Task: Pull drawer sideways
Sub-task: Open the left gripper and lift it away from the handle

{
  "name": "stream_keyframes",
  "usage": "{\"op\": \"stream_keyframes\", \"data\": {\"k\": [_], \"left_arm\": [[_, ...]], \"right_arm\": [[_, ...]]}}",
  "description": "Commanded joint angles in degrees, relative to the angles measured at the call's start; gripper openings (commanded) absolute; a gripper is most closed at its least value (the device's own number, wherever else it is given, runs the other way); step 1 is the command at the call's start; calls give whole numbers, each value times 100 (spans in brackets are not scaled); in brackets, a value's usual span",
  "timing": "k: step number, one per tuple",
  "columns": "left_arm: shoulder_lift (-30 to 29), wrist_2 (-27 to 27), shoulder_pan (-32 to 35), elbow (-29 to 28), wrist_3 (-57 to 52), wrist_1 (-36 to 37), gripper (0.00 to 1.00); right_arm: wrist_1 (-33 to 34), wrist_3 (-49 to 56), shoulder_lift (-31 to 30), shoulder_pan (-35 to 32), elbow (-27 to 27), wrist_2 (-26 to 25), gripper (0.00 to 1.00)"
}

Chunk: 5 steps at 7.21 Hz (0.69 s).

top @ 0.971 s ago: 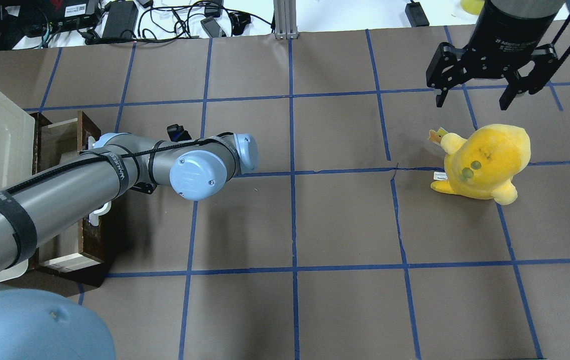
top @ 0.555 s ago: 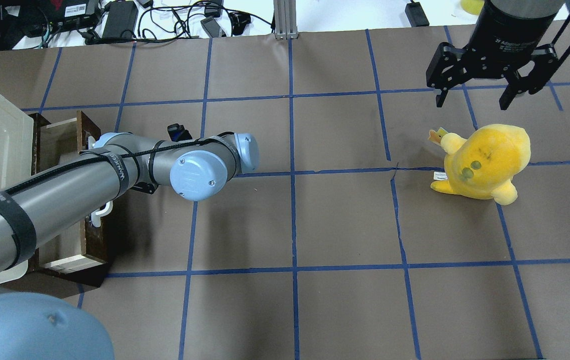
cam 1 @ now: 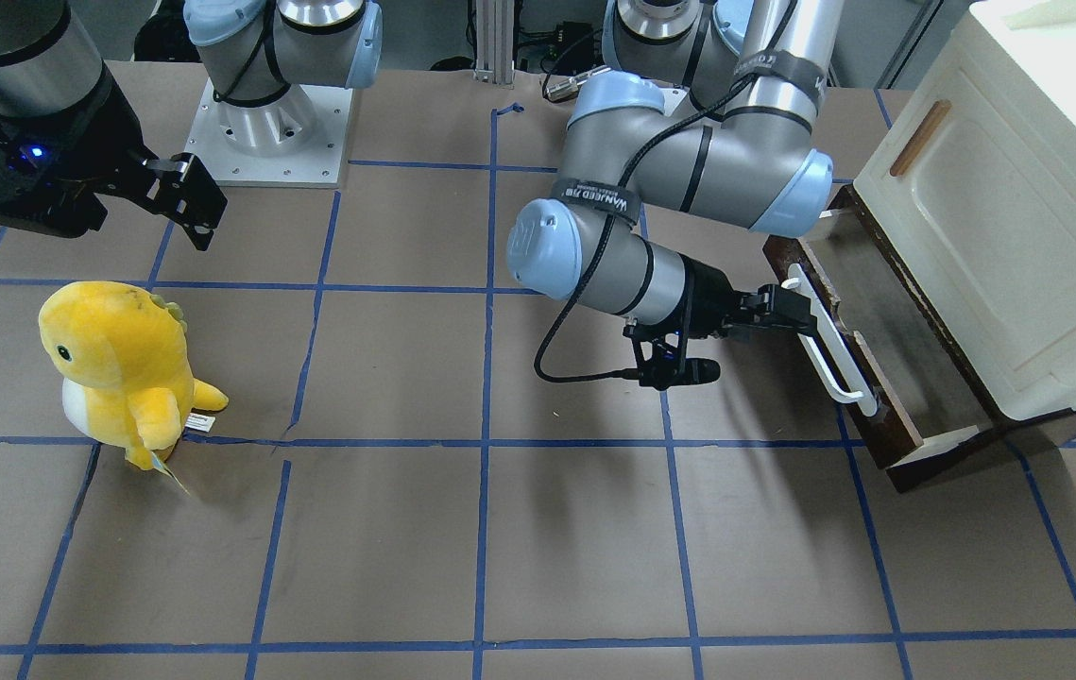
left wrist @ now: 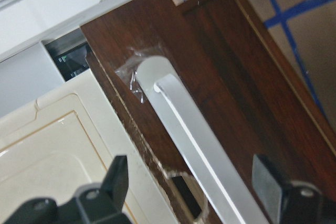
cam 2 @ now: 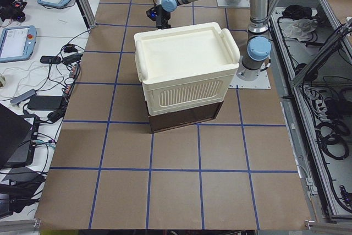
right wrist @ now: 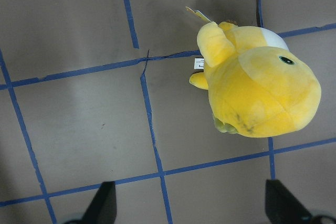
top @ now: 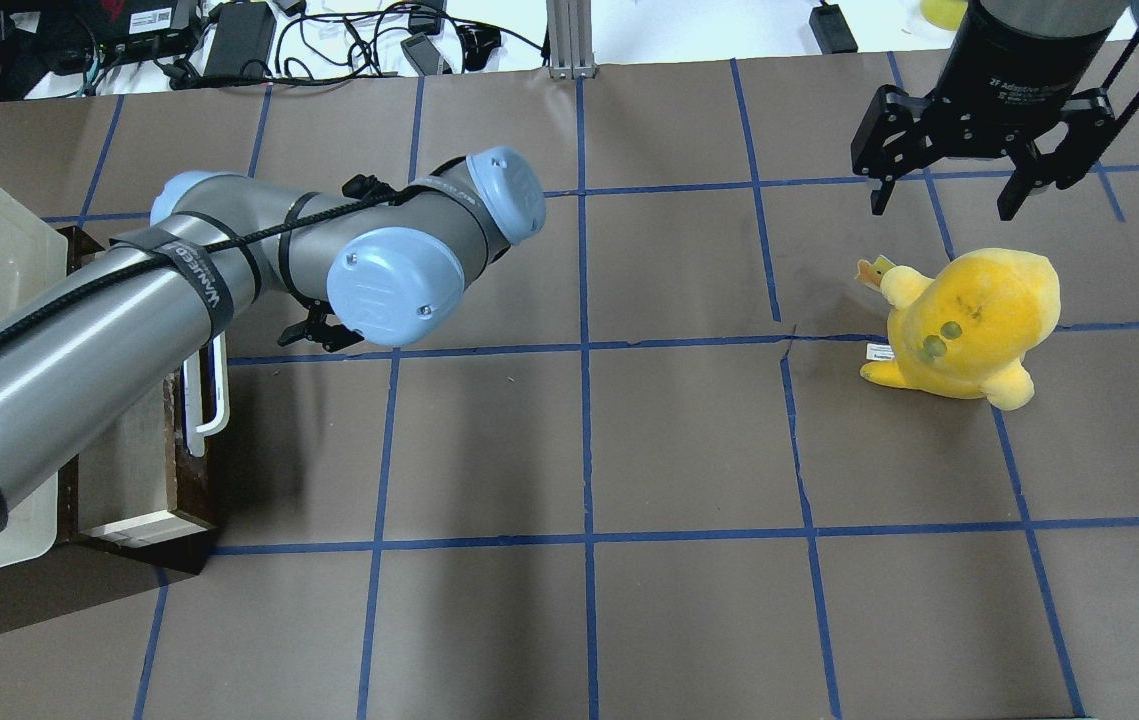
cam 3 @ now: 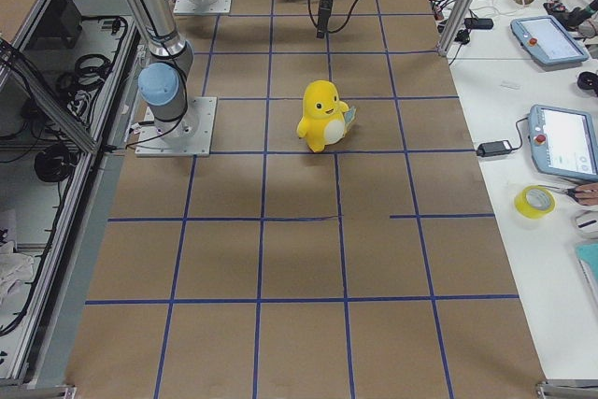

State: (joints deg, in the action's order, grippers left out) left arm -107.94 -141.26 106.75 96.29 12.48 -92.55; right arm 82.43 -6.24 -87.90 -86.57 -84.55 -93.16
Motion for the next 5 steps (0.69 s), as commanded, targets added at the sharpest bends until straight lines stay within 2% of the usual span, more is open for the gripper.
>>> {"op": "stream_keyframes", "data": {"k": [1,3,5], "left_arm": [[788,1744,-14,-425,-482,0,87],[1492,2984,-275,-601,-580,9,87],[1898,4242,-802,-899,-869,9,90]], "right_arm": [[1,0,1,0,0,0,100],[1,0,10,0,0,0,100],[1,0,1,0,0,0,100]]}}
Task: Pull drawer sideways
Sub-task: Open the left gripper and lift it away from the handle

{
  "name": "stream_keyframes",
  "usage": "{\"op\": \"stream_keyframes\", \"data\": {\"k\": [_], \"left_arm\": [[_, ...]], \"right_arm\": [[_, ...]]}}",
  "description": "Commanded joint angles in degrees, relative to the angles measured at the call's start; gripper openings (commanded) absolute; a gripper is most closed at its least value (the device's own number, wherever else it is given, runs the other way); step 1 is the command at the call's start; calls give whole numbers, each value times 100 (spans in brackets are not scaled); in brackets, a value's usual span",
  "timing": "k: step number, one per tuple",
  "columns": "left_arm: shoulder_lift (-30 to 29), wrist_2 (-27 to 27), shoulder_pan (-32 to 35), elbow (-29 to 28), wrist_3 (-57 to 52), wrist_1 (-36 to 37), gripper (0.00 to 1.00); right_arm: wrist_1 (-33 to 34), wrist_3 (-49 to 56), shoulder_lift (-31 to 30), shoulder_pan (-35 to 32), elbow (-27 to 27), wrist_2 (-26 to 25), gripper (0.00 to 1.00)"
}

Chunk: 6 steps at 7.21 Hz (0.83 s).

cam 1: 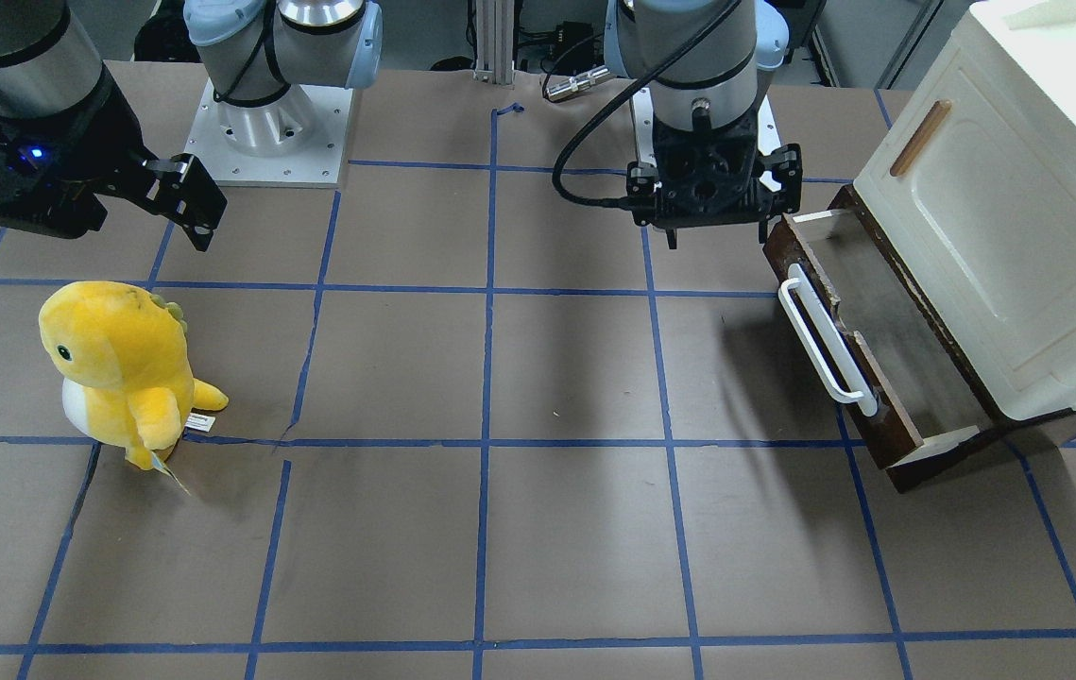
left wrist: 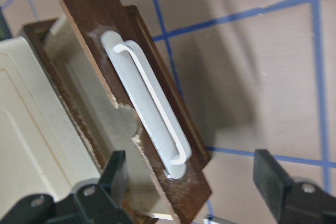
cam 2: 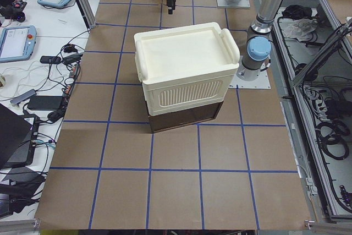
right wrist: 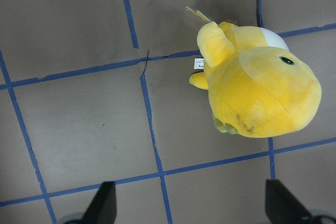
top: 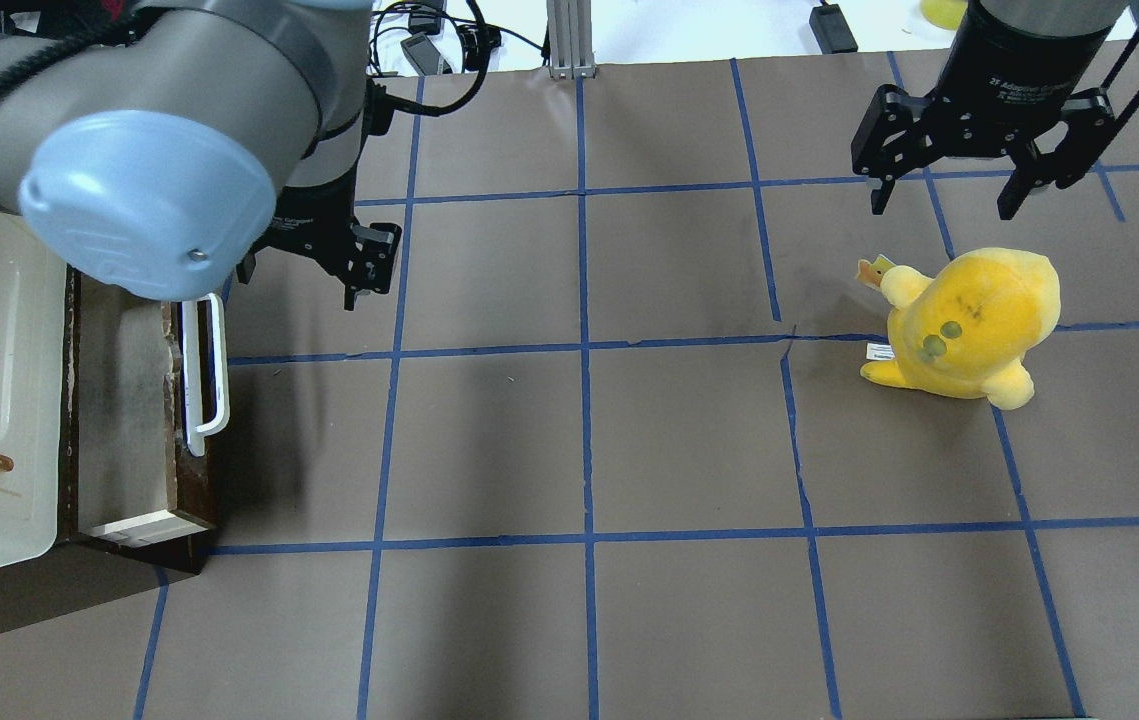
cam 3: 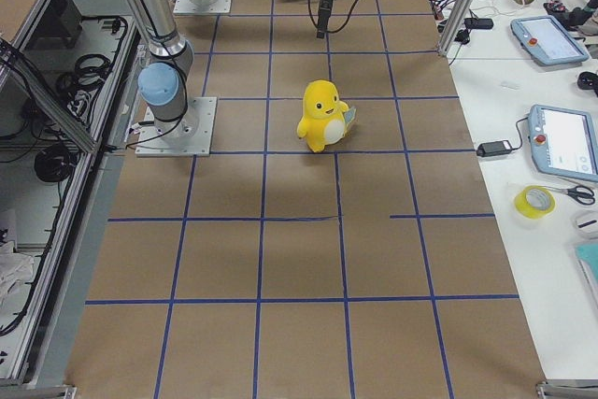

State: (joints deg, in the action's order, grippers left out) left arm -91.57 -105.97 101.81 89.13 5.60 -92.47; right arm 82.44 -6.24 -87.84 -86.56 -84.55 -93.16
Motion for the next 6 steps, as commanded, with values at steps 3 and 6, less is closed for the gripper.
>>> {"op": "stream_keyframes", "data": {"k": [3,6], "left_arm": [[534,1400,-818,-264,-453,53,90],[675,1790,-1129,-195,-428,53,100]], "right_arm": [[0,0,-5,-1,0,0,100],[0,0,-5,-1,0,0,100]]}}
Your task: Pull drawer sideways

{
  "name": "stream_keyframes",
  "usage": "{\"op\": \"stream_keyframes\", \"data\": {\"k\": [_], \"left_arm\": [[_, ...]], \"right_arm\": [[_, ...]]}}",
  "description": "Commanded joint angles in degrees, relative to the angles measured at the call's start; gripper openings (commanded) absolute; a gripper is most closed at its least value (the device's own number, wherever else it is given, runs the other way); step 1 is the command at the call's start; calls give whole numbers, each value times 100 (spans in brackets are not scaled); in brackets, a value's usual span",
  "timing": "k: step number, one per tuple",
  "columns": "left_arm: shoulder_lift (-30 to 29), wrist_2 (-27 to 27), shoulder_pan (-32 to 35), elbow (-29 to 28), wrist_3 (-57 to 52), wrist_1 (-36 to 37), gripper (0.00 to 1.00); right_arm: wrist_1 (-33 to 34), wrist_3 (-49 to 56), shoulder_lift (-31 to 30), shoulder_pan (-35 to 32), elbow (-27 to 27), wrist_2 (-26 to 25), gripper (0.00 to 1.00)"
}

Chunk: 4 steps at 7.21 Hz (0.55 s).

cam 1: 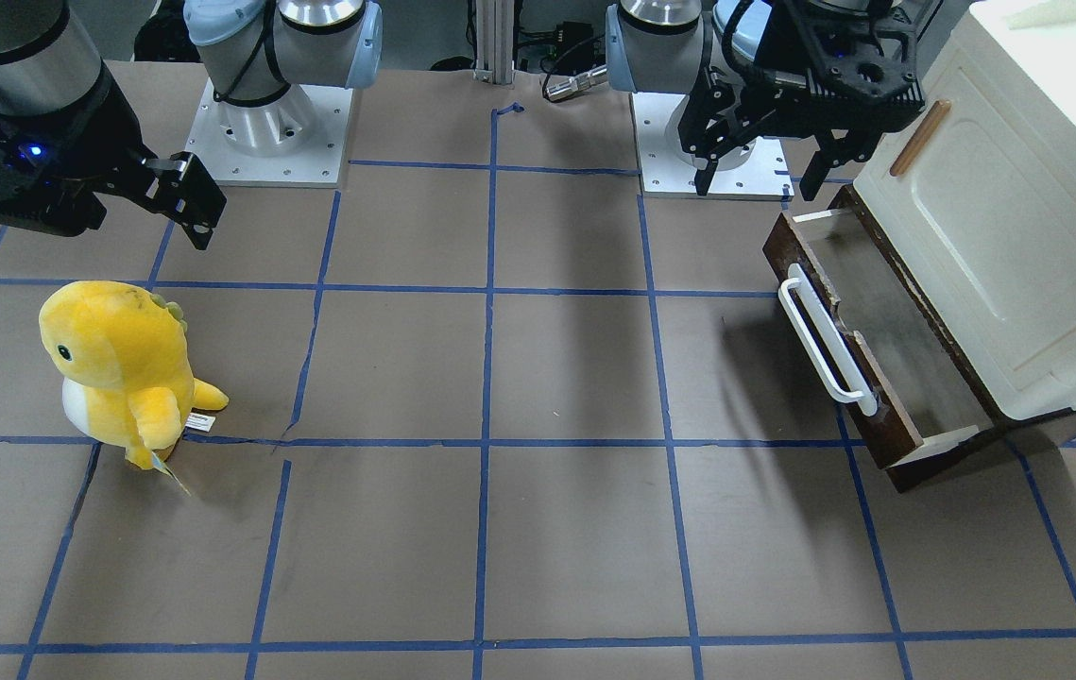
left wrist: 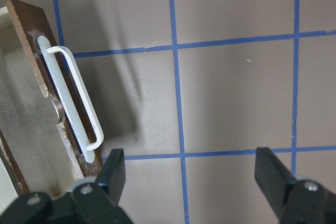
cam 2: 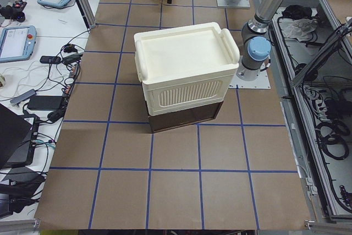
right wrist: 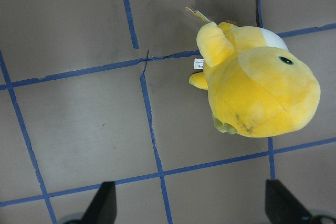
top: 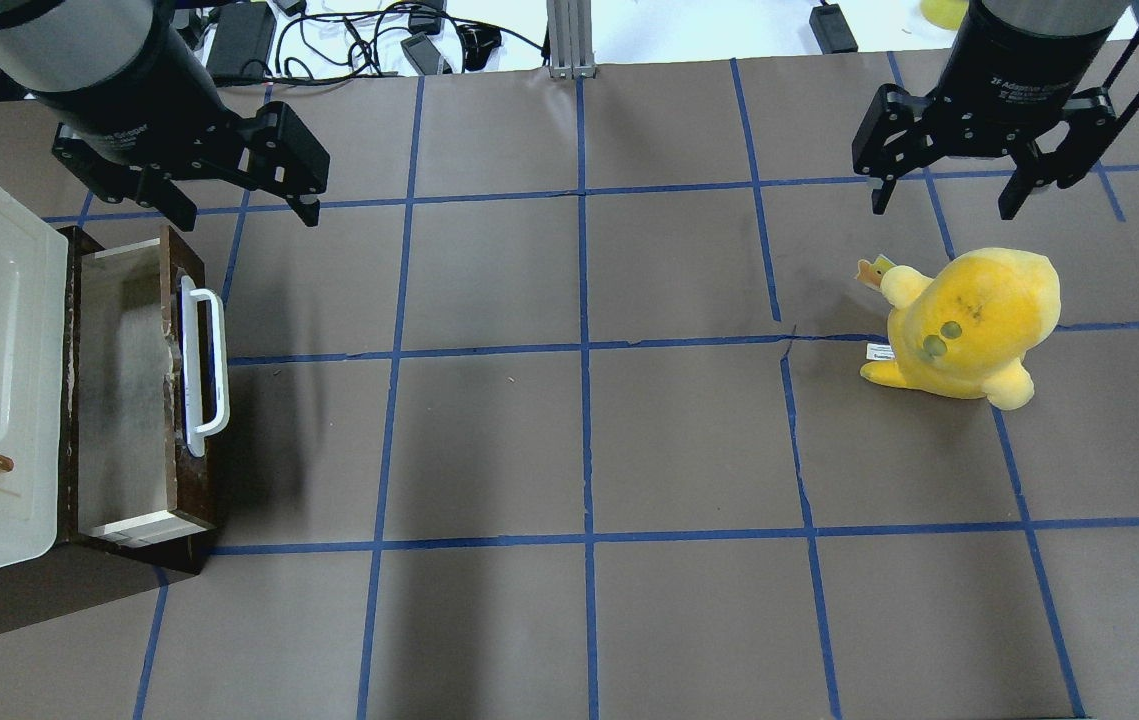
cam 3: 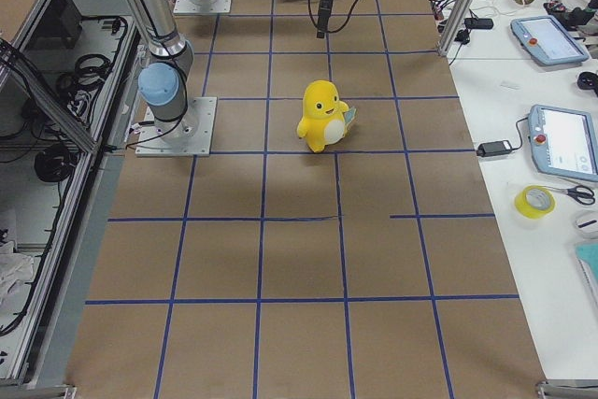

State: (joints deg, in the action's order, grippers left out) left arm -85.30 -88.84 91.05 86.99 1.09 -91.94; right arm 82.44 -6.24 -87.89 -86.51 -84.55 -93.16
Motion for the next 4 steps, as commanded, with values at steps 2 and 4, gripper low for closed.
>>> {"op": "stream_keyframes", "data": {"k": [2,4], "left_arm": [[119,42,-53,28,23,0,100],[128,77,-53,29,40,0,100]], "right_arm": [[0,0,0,-6,0,0,100],[0,0,0,-6,0,0,100]]}}
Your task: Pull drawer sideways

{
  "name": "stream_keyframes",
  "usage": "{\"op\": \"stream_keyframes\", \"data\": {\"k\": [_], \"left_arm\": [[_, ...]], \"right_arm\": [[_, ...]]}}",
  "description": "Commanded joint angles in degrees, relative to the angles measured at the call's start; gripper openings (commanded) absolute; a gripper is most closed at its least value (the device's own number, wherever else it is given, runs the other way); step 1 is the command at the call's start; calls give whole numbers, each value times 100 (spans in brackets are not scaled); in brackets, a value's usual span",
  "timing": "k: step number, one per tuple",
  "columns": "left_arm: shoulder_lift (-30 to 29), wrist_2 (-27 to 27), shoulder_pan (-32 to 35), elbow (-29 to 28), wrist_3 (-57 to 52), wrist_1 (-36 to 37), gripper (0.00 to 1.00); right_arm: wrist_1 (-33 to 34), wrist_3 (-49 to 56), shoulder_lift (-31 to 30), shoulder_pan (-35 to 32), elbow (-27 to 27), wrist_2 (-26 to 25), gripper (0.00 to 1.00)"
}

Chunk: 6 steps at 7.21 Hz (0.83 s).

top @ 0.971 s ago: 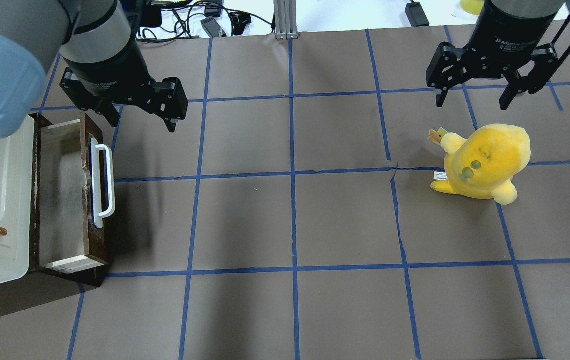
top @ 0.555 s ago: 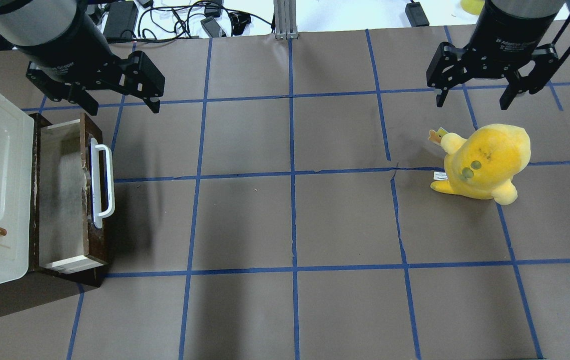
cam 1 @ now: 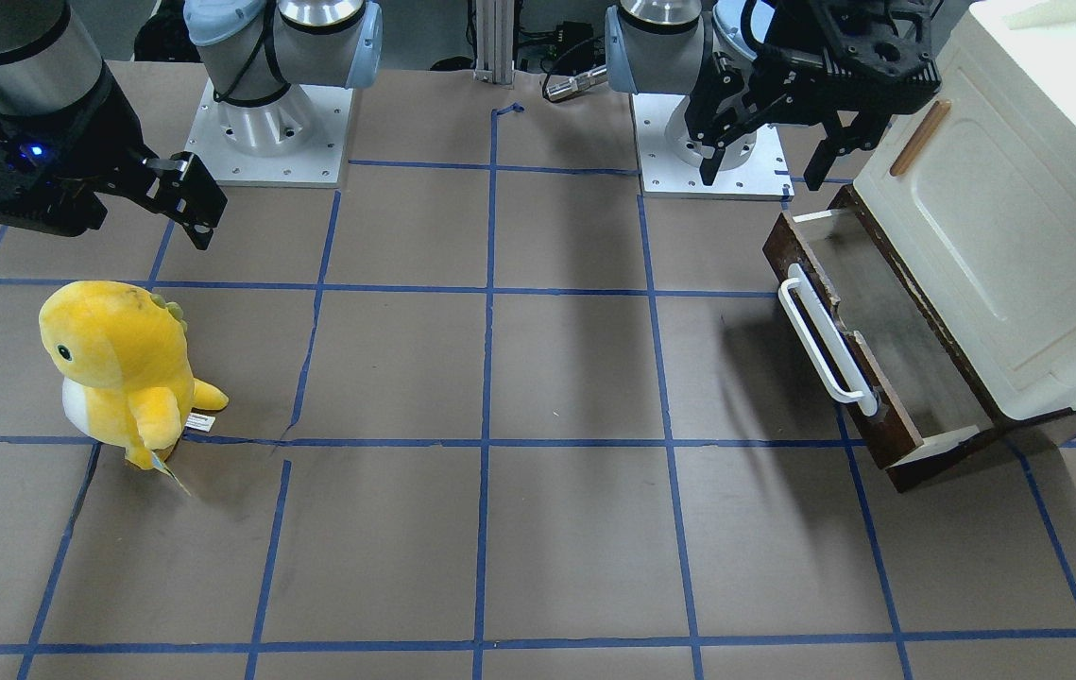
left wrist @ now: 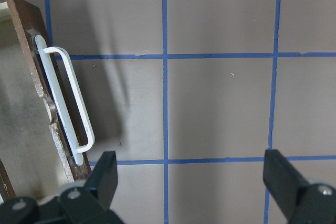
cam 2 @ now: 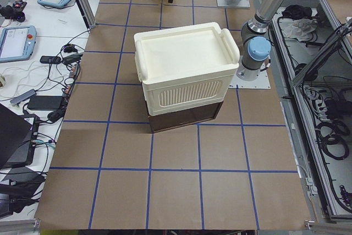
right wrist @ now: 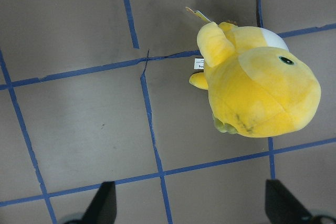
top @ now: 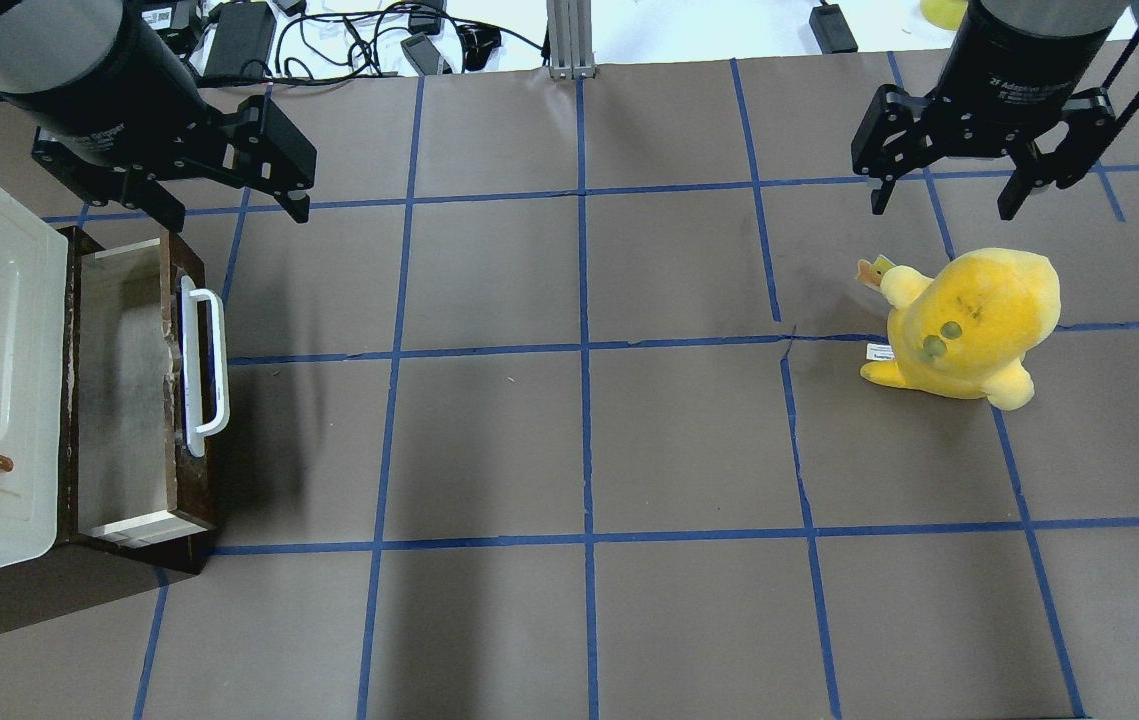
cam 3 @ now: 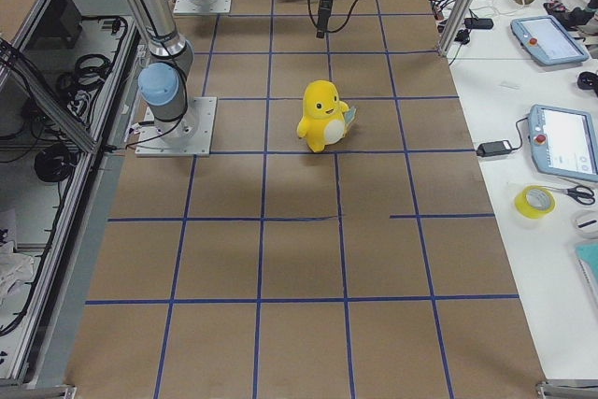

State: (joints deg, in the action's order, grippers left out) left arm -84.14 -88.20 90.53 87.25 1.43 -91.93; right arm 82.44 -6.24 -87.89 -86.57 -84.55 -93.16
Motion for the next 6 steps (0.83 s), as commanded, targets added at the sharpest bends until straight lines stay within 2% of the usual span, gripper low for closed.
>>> {"op": "stream_keyframes", "data": {"k": [1,6], "left_arm": [[12,-4,-1,11,6,0,100],[65,5,-18,46,15,-44,100]], "right_arm": [[0,0,0,0,0,0,100],[0,0,0,0,0,0,100]]}}
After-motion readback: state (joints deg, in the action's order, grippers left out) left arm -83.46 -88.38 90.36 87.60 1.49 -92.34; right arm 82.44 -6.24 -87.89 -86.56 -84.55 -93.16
